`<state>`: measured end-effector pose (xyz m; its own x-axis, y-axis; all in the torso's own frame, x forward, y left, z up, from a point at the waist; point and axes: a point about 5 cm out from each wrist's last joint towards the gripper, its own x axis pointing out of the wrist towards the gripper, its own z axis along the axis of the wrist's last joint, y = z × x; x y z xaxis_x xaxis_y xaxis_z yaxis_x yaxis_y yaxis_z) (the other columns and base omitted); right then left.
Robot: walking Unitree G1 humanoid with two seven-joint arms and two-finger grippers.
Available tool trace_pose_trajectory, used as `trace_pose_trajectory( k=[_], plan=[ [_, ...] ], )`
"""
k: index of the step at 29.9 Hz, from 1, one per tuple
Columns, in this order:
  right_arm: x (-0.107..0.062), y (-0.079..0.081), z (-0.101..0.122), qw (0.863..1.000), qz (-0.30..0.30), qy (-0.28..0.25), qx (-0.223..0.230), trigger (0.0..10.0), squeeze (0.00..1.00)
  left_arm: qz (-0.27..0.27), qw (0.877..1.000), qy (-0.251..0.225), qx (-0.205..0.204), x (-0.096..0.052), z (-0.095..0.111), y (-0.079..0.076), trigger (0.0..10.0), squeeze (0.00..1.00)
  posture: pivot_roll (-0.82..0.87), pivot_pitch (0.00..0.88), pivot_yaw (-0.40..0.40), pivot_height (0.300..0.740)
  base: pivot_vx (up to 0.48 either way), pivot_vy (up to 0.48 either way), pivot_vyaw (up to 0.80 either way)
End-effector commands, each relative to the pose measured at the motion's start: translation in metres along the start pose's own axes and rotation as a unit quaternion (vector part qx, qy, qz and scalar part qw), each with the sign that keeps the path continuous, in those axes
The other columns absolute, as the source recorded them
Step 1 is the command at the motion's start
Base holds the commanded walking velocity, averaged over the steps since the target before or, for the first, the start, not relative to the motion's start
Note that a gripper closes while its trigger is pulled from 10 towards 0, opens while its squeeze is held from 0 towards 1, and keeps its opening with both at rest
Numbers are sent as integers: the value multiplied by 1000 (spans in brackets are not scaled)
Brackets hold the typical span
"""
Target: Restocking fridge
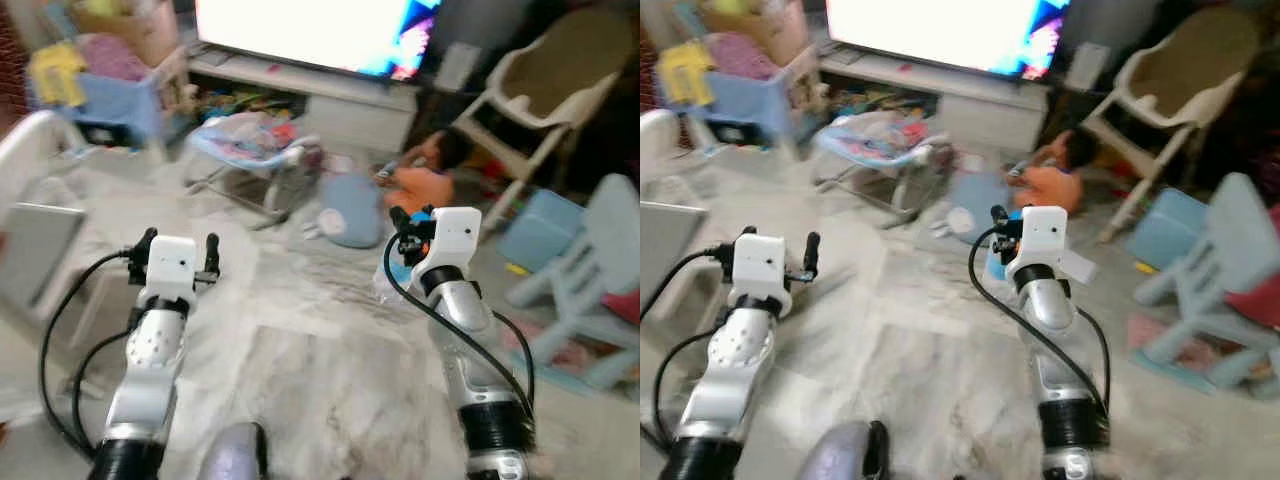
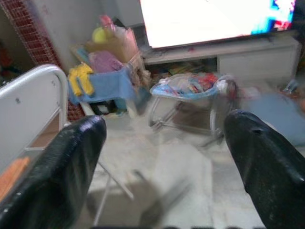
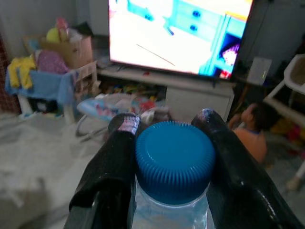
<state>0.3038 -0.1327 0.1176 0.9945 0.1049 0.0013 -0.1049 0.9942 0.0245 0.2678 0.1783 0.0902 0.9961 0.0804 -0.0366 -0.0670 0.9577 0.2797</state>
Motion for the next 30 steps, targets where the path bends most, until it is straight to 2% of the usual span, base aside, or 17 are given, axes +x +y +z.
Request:
trace_pose_trajectory(
  k=[1,9,17,19,21,25,26,30],
  plan=[
    [4,-1,9,1000,-5,-17,-1,10000,0,0,1000,-9,5,3,6,0,10000,0,102,0,-96,740,0,465,0],
    [7,4,13,1000,2,-25,1,10000,0,2,1000,-9,7,5,7,1,10000,0,102,0,-86,740,0,465,0],
    [6,8,12,999,9,-31,1,10000,0,4,1000,-27,15,4,11,1,10000,0,115,0,-80,740,0,471,0],
    [5,6,9,1000,0,-27,2,10000,0,-8,999,-26,27,2,9,-2,10000,0,127,0,-67,740,0,0,0],
    [4,-3,3,999,-26,-22,-5,10000,0,-33,998,-30,39,0,9,-9,10000,0,125,0,-43,740,0,0,0],
    [0,-12,-1,999,-44,-20,-14,10000,0,-45,998,-35,36,0,10,-13,10000,0,110,0,-11,740,0,0,0],
    [-4,-20,-5,998,-64,-17,-18,10000,0,-59,997,-37,36,1,10,-16,10000,0,99,0,5,740,0,0,0],
    [-13,-32,-7,995,-90,-19,-36,10000,0,-81,995,-43,33,6,12,-22,10000,0,64,0,38,740,0,0,0]
  ],
)
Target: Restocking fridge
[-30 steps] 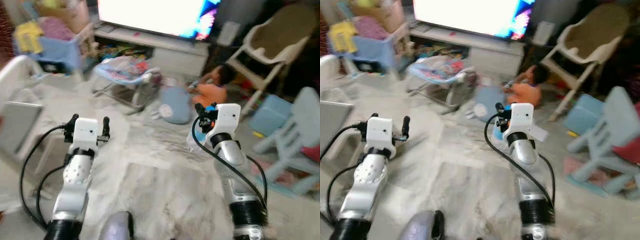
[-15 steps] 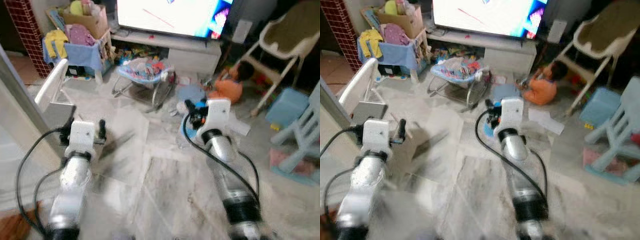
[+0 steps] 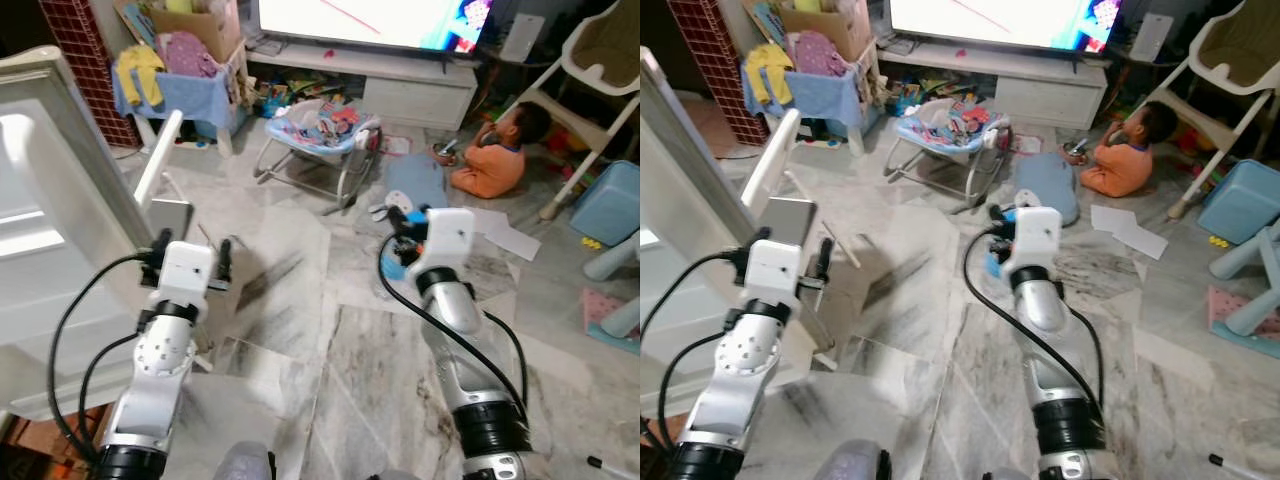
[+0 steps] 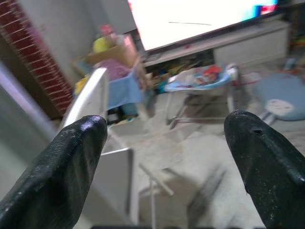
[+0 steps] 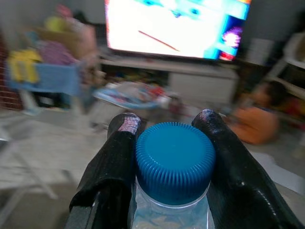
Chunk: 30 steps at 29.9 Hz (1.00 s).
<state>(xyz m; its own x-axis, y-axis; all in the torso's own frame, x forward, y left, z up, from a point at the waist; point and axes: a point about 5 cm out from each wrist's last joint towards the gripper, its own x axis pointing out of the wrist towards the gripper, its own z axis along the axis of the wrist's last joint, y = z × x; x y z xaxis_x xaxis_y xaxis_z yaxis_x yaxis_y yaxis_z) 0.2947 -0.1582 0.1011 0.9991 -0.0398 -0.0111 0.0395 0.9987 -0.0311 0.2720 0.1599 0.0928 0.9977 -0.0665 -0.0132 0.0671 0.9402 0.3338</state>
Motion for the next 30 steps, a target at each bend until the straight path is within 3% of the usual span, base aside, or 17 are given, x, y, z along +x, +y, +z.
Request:
trace_pose_trajectory(
  k=[1,13,30],
  plan=[
    [-1,-9,9,999,-21,-26,-9,10000,0,-16,1000,-10,4,5,4,-4,10000,0,61,0,39,740,0,0,0],
    [5,-9,9,999,-17,-34,-17,10000,0,-11,1000,-1,10,14,0,-8,10000,0,55,0,16,740,0,0,711],
    [26,19,18,997,43,-54,-17,10000,0,13,1000,21,-1,12,-7,-1,10000,0,113,0,-37,740,0,28,734]
  ],
)
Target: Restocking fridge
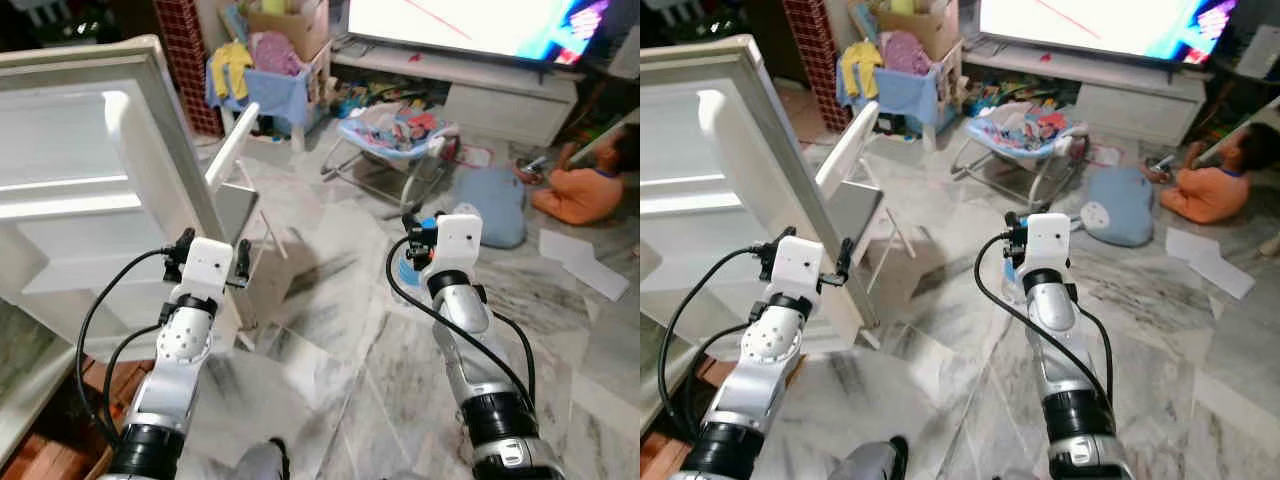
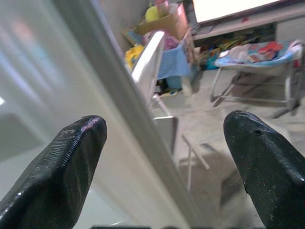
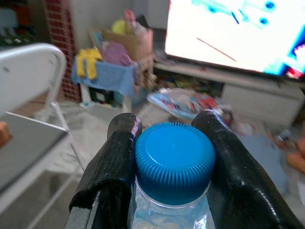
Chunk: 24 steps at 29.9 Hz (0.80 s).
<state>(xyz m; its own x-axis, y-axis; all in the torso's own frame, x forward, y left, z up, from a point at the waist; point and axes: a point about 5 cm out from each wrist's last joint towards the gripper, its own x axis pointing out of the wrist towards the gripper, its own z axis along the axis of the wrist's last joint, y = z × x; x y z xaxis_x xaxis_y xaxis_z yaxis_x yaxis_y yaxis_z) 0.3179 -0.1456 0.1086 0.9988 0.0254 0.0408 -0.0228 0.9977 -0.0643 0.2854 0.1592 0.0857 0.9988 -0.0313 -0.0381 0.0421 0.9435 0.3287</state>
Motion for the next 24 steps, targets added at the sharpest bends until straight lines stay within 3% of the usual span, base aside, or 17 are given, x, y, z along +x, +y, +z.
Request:
trace_pose_trajectory(
  k=[1,7,10,16,24],
  plan=[
    [5,6,11,999,15,-33,-2,10000,0,0,1000,4,-1,-2,-1,1,10000,0,114,0,-37,740,0,480,0],
    [8,2,8,999,10,-27,-16,10000,0,-23,1000,1,-5,-4,-1,-3,10000,0,118,0,-46,740,0,480,0],
    [8,4,5,1000,13,-17,15,10000,0,-36,999,-3,-8,-5,0,-7,10000,0,118,0,-50,740,0,480,0],
    [11,10,7,999,23,-25,12,10000,0,-58,998,-8,-14,-6,3,-14,10000,0,126,0,-52,740,0,480,0],
    [12,-1,1,1000,-4,-15,-27,10000,0,-77,997,0,-19,-11,1,-17,10000,0,139,0,-58,740,0,480,0]
  ],
)
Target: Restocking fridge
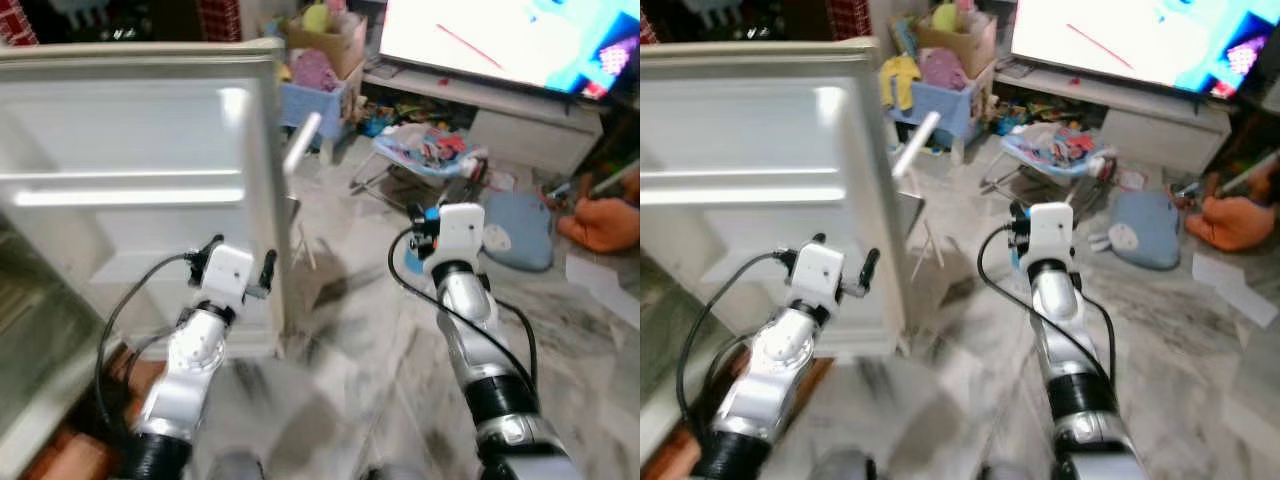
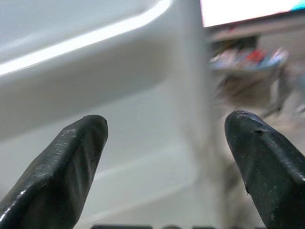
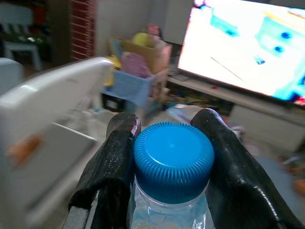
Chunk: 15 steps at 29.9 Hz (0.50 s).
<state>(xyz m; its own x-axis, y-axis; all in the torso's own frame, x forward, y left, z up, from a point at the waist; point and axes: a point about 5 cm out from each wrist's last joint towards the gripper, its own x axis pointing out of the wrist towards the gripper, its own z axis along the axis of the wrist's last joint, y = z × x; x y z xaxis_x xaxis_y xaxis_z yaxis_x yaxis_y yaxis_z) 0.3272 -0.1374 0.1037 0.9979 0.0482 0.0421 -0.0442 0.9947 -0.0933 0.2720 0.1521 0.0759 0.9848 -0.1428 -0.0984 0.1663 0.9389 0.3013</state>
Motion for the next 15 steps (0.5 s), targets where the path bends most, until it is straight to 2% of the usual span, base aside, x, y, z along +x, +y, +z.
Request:
trace_pose_trajectory(
  k=[1,5,11,12,14,15],
  plan=[
    [2,-9,5,1000,-16,-13,-13,10000,0,-14,1000,-11,-8,3,8,-6,10000,0,139,0,-58,740,0,480,0],
    [2,-8,4,1000,-12,-13,2,10000,0,-21,1000,-11,-11,1,8,-7,10000,0,143,0,-58,740,0,476,0],
    [5,7,8,1000,10,-23,15,10000,0,-22,1000,-17,-9,-1,12,-7,10000,0,148,0,-57,740,0,476,0],
    [6,11,9,999,18,-24,21,10000,0,-23,999,-30,-13,-2,14,-7,10000,0,149,0,-60,740,0,476,0],
    [5,12,10,999,24,-25,23,10000,0,-9,999,-40,-16,-4,17,-5,10000,0,150,0,-62,740,0,356,0],
    [4,12,10,999,26,-26,22,10000,0,7,999,-40,-4,-5,16,-2,10000,0,151,0,-64,740,0,0,0]
  ],
)
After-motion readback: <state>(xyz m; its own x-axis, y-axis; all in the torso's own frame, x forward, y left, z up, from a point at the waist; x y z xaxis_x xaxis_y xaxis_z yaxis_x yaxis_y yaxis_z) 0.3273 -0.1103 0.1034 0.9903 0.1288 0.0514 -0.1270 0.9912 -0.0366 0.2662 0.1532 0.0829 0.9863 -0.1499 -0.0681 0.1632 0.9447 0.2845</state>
